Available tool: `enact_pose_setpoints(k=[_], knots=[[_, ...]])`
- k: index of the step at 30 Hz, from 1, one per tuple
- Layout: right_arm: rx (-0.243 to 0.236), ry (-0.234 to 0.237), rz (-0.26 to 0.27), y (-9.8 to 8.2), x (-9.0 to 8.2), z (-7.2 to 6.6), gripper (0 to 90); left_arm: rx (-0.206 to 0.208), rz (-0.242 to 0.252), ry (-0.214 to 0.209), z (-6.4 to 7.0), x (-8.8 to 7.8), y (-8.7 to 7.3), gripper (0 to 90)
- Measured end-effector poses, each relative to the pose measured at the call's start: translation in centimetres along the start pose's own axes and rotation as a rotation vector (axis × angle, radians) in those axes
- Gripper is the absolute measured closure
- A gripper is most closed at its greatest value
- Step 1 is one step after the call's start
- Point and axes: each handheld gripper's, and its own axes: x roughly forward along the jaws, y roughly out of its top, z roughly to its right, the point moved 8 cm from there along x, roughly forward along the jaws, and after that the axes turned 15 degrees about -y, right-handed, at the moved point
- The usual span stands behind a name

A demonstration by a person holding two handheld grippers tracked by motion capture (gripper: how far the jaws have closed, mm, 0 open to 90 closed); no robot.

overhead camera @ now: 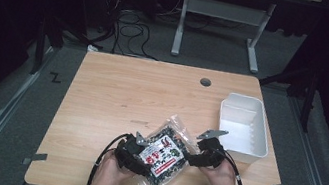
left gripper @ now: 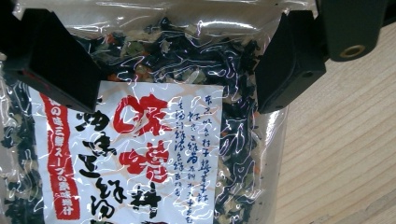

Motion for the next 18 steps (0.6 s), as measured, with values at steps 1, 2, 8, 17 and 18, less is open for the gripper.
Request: enact_pose_setpoints(k=[1, 2, 8, 17, 18], knots=[[-0.010, -0.007, -0.012, -0.1, 0.3, 0.0, 28.8, 0.000, -0.001, 0.001, 0.0, 0.0, 0.0, 14.7], [-0.014, -0.006, -0.019, -0.1, 0.5, 0.0, 28.8, 0.000, -0.005, 0.004, -0.1, -0.1, 0.0, 14.7], [0.005, 0.018, -0.037, -0.3, 1.0, -0.6, 28.5, -0.005, -0.011, 0.029, -0.5, -0.4, -0.1, 14.6], [0.038, 0.073, -0.051, -0.5, 1.3, -1.3, 27.3, -0.036, 0.006, 0.108, -1.9, -1.2, -0.3, 13.6], [0.043, 0.089, -0.054, -0.5, 1.3, -1.4, 27.3, -0.040, 0.010, 0.114, -2.1, -1.3, -0.3, 13.6]])
